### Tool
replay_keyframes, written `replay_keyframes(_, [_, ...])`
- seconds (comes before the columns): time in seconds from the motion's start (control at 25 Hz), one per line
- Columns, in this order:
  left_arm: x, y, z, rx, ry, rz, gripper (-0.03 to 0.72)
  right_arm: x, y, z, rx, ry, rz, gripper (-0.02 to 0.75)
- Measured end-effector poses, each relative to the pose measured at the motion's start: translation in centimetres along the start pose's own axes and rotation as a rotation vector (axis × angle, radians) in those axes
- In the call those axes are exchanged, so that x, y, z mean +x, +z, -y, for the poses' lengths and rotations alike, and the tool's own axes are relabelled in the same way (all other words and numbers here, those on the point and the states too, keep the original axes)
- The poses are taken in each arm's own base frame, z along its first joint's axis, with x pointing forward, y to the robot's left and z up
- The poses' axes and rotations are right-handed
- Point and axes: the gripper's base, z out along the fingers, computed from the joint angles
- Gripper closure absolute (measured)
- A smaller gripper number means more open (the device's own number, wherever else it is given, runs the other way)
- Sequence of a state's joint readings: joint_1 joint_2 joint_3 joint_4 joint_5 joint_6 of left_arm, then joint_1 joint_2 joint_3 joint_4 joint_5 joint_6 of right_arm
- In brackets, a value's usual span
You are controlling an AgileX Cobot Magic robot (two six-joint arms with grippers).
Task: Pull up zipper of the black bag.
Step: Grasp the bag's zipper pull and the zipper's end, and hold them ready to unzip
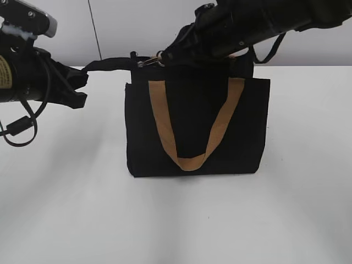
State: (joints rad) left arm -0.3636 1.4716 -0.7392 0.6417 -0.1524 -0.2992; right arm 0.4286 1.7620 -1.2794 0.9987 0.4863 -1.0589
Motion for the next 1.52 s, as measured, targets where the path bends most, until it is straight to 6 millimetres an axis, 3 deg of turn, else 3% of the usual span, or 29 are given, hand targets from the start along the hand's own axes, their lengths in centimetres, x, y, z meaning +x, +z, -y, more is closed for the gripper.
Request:
replay_keyframes(0.8, [0.2,0.0,0.0,-0.006,0.001,-0.024,0.680,2.1,-3.6,5.8,-0.075,0.191,-0.092,0.738])
replay_keyframes(1.52, [0.3,0.0,0.0,-0.007,0.001,-0.029,0.683,4.0,-7.5,10.9,-0.035,0.325,-0.092,0.738])
